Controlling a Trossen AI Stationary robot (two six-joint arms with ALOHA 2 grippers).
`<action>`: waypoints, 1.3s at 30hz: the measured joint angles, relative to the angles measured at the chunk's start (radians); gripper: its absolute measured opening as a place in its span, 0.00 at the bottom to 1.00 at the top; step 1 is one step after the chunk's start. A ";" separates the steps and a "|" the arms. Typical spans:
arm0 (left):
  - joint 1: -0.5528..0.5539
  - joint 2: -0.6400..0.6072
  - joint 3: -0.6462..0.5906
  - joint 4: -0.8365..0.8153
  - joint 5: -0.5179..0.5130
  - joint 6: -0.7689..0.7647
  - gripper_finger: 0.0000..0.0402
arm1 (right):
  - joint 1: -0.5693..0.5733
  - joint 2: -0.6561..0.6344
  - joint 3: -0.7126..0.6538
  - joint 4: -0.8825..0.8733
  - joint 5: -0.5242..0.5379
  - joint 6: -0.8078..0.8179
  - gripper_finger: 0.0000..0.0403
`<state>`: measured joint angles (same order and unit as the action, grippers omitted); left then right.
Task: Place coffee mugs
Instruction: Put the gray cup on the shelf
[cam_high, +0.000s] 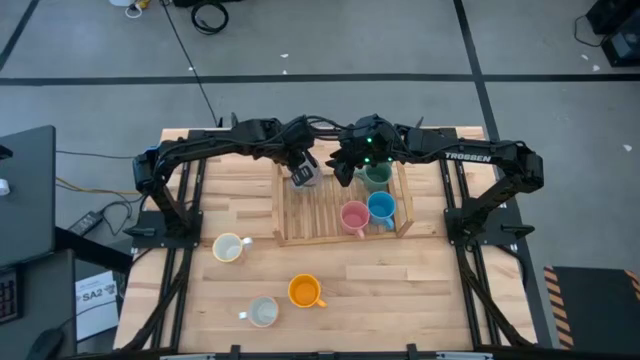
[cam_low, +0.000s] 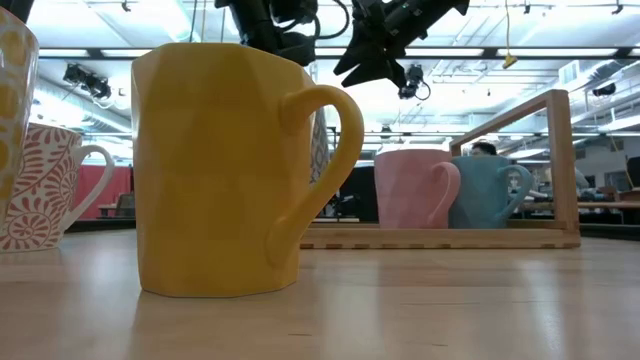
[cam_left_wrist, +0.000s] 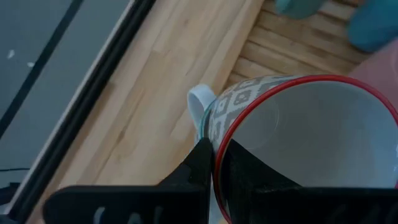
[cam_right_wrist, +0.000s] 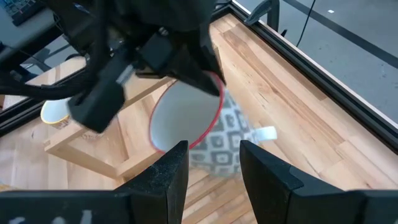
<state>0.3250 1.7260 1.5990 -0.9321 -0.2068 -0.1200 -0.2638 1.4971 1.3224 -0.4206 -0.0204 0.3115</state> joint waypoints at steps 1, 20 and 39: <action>0.004 0.000 0.000 -0.009 -0.001 -0.001 0.07 | 0.000 0.000 0.000 0.000 0.000 0.000 0.37; 0.033 -0.013 0.000 -0.094 -0.003 -0.007 0.07 | 0.000 0.000 0.000 0.000 0.000 0.000 0.37; 0.029 -0.115 0.001 -0.060 0.009 0.032 0.07 | 0.000 0.000 0.000 -0.001 0.000 -0.035 0.37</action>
<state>0.3538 1.6106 1.6001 -0.9916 -0.1980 -0.0883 -0.2642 1.4967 1.3224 -0.4217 -0.0204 0.2767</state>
